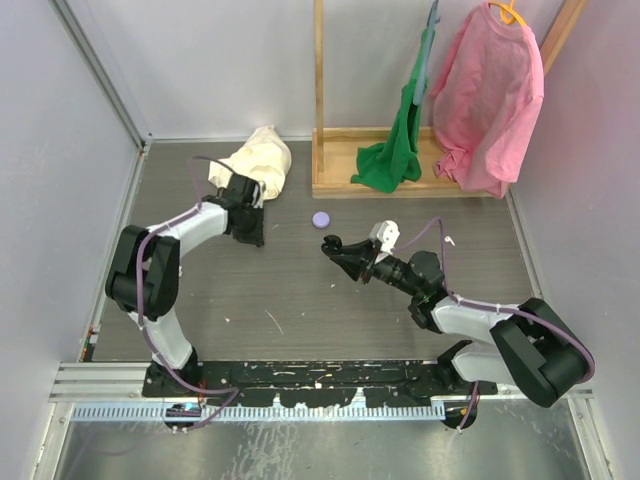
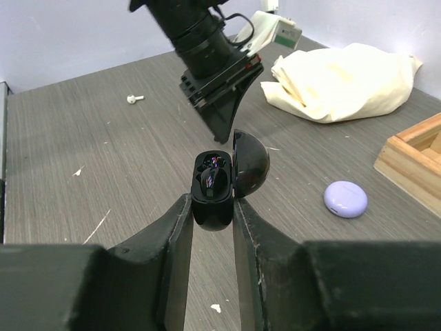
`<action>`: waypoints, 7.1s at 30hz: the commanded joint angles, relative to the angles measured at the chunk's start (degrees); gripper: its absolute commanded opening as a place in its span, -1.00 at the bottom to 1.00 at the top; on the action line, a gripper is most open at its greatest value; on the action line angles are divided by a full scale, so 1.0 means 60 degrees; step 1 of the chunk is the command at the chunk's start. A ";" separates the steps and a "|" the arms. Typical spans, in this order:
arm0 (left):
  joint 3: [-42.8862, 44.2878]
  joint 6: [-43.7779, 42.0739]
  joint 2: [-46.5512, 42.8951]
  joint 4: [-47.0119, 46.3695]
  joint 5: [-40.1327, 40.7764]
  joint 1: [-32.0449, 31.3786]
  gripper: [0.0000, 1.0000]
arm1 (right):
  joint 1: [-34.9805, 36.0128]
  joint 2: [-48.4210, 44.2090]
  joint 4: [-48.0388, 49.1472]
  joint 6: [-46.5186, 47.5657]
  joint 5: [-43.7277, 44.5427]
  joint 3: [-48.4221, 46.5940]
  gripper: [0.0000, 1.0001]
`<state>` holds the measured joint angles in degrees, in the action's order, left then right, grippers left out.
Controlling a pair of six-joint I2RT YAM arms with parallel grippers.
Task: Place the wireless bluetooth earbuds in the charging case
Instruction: Move the earbud to the center of the board, then pick up the earbud from the center of the board.
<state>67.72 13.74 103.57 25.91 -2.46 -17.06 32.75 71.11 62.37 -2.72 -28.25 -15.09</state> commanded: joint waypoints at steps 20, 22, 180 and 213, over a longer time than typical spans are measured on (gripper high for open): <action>-0.2516 0.0158 -0.2026 -0.0039 0.1128 -0.5139 -0.65 | -0.0053 -0.0929 0.0584 0.0926 0.2252 0.0517 -0.98; -0.2581 0.0234 -0.1983 -0.0034 0.1223 -0.5212 -0.59 | -0.0053 -0.0864 0.0573 0.0924 0.2150 0.0501 -0.98; -0.3539 0.3054 -0.3590 0.1419 0.2557 -0.4761 -0.06 | -0.0053 -0.0948 0.0035 0.0952 0.2145 0.0289 -0.98; -0.1641 0.1886 -0.1516 0.1794 0.0827 -0.4320 -0.49 | -0.0051 -0.1041 -0.0031 0.0963 0.2174 0.0281 -0.98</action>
<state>55.57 26.04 93.76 35.33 3.29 -43.35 32.75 66.24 59.35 2.50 -16.10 -12.19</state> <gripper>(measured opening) 0.256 0.325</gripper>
